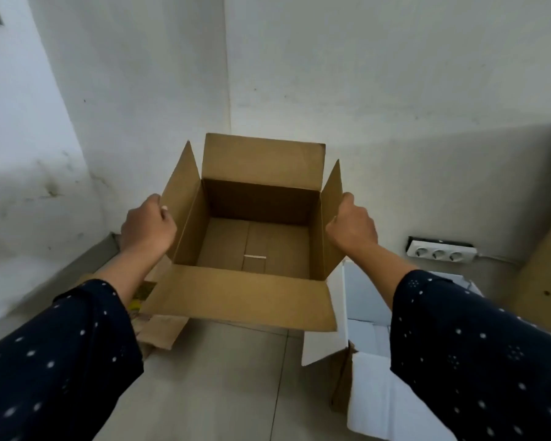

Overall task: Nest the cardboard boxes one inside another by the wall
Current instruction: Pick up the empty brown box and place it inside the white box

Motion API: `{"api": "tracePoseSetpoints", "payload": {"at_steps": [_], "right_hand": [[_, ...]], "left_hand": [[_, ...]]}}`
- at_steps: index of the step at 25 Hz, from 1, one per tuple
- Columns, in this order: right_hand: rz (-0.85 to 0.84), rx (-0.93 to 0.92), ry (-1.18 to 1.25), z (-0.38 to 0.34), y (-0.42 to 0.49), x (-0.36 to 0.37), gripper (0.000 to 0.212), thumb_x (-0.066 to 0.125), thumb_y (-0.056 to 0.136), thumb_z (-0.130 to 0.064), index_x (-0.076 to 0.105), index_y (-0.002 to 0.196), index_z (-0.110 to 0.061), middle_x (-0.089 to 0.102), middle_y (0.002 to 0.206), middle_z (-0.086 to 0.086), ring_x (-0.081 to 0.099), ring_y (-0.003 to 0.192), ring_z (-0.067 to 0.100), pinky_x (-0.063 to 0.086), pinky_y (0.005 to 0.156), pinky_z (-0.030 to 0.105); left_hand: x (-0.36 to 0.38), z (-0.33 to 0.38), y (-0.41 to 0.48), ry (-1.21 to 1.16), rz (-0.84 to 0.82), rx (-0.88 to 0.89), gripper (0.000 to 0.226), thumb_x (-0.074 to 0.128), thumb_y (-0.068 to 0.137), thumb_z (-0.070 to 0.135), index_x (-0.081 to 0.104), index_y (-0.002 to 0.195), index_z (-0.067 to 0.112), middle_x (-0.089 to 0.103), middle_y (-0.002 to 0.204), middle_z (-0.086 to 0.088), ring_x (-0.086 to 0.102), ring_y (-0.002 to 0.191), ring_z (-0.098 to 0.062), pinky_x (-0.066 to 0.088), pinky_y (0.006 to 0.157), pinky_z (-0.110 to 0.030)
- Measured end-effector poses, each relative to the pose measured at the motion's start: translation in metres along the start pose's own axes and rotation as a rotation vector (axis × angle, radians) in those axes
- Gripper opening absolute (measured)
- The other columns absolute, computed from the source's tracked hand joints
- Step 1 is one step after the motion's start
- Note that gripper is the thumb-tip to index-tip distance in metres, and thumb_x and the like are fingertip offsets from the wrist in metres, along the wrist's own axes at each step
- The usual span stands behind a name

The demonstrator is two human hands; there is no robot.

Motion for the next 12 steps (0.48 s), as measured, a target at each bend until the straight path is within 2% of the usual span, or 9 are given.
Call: {"api": "tracePoseSetpoints", "payload": {"at_steps": [2, 5, 7, 12], "right_hand": [[0.048, 0.012, -0.031, 0.019, -0.002, -0.042, 0.045, 0.053, 0.090, -0.009, 0.037, 0.132, -0.010, 0.052, 0.085, 0.009, 0.057, 0.071, 0.026, 0.040, 0.051, 0.031], [0.089, 0.049, -0.093, 0.062, -0.003, -0.100, 0.044, 0.053, 0.088, -0.007, 0.037, 0.129, -0.010, 0.052, 0.079, 0.009, 0.059, 0.070, 0.026, 0.049, 0.053, 0.034], [0.107, 0.072, -0.148, 0.094, -0.002, -0.129, 0.042, 0.053, 0.088, -0.007, 0.037, 0.128, -0.011, 0.053, 0.079, 0.009, 0.060, 0.070, 0.027, 0.054, 0.057, 0.036], [0.114, 0.126, -0.265, 0.190, -0.007, -0.173, 0.040, 0.053, 0.089, -0.006, 0.040, 0.126, -0.010, 0.052, 0.075, 0.007, 0.057, 0.060, 0.020, 0.045, 0.046, 0.030]], "left_hand": [[-0.012, 0.034, -0.007, -0.051, 0.025, 0.045, 0.028, 0.041, 0.098, 0.021, 0.057, 0.113, 0.003, 0.066, 0.096, -0.019, 0.063, 0.082, -0.034, 0.045, 0.063, -0.037], [-0.013, 0.092, -0.026, -0.119, 0.007, 0.096, 0.027, 0.040, 0.098, 0.023, 0.058, 0.103, 0.002, 0.061, 0.085, -0.015, 0.062, 0.082, -0.035, 0.040, 0.061, -0.036], [-0.001, 0.128, -0.042, -0.168, -0.046, 0.110, 0.027, 0.040, 0.097, 0.022, 0.057, 0.104, 0.002, 0.061, 0.086, -0.015, 0.061, 0.081, -0.032, 0.040, 0.061, -0.035], [0.056, 0.208, -0.095, -0.255, -0.224, 0.143, 0.029, 0.040, 0.097, 0.019, 0.052, 0.119, 0.003, 0.064, 0.100, -0.017, 0.063, 0.085, -0.030, 0.046, 0.065, -0.033]]}}
Point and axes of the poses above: each hand's wrist, its own y-axis towards the middle knuckle, its own x-axis out of the palm, z = x × y, the point moved 1 cm from there along y, towards the middle knuckle
